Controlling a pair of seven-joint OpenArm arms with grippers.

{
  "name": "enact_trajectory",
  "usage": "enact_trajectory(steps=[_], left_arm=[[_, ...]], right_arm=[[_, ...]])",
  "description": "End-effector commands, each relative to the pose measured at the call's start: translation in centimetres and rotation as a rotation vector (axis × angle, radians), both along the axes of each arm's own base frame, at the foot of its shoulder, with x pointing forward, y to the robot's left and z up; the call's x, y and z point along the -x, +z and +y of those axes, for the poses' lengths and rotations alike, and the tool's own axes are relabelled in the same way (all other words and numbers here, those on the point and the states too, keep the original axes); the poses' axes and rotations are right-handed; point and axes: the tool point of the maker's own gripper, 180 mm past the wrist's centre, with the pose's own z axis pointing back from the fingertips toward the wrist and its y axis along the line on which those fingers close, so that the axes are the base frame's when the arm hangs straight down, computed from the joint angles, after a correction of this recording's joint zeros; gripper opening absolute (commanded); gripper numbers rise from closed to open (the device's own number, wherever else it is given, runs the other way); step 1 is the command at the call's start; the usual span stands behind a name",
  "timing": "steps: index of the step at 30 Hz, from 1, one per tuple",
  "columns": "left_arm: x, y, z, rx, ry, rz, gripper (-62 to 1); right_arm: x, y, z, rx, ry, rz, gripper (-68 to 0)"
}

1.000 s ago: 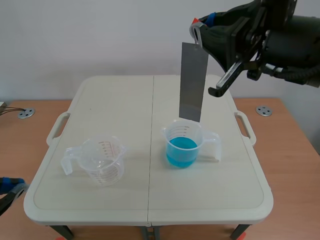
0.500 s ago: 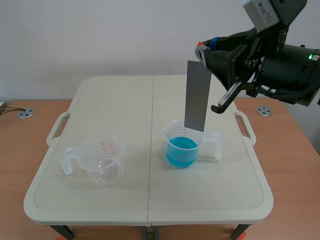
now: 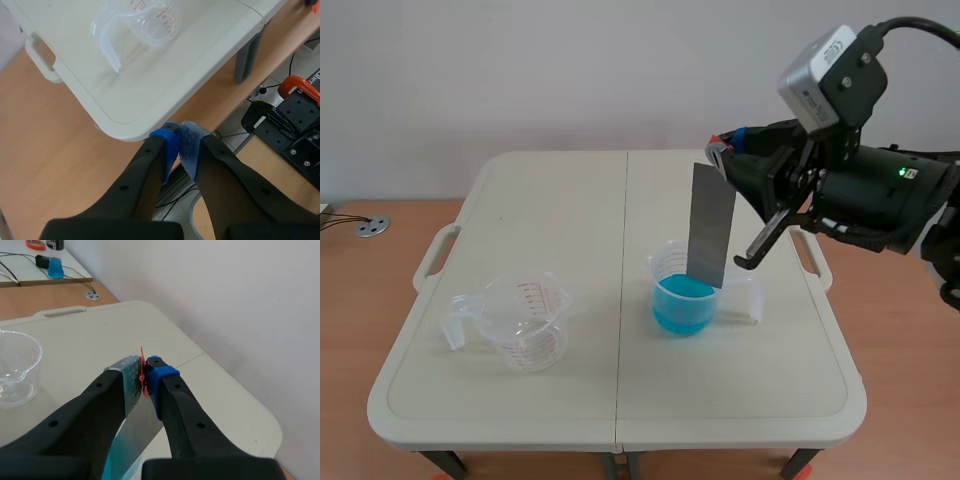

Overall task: Hold the metal plate by the orange handle, dip it into the blue solution, take it out and point at it, then put the plate back in the beaker on the left.
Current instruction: 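Lower the plate into the blue solution, then hold the plate still in the solution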

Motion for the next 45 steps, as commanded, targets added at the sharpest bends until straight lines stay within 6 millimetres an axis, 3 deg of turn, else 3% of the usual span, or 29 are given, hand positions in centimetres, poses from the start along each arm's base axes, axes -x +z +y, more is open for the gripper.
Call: enact_trajectory(steps=[1, 9, 22, 45], left_arm=[[-0.4, 0.6, -0.4, 0.018, 0.007, -0.023, -57.5], [-0.3, 0.5, -0.3, 0.015, 0.007, -0.021, -57.5], [-0.3, 0.5, -0.4, 0.017, 0.005, -0.019, -57.5], [-0.3, 0.5, -0.4, 0.019, 0.003, -0.016, -57.5]], right_arm=[[0.1, 0.7, 0.5, -0.026, 0.028, -0.024, -66.2], [0.1, -1.6, 0.8, -0.025, 0.036, 0.013, -66.2], [-0.6, -3.5, 0.6, -0.019, 0.024, 0.026, -66.2], [-0.8, -4.5, 0.3, -0.010, 0.018, 0.039, -66.2]])
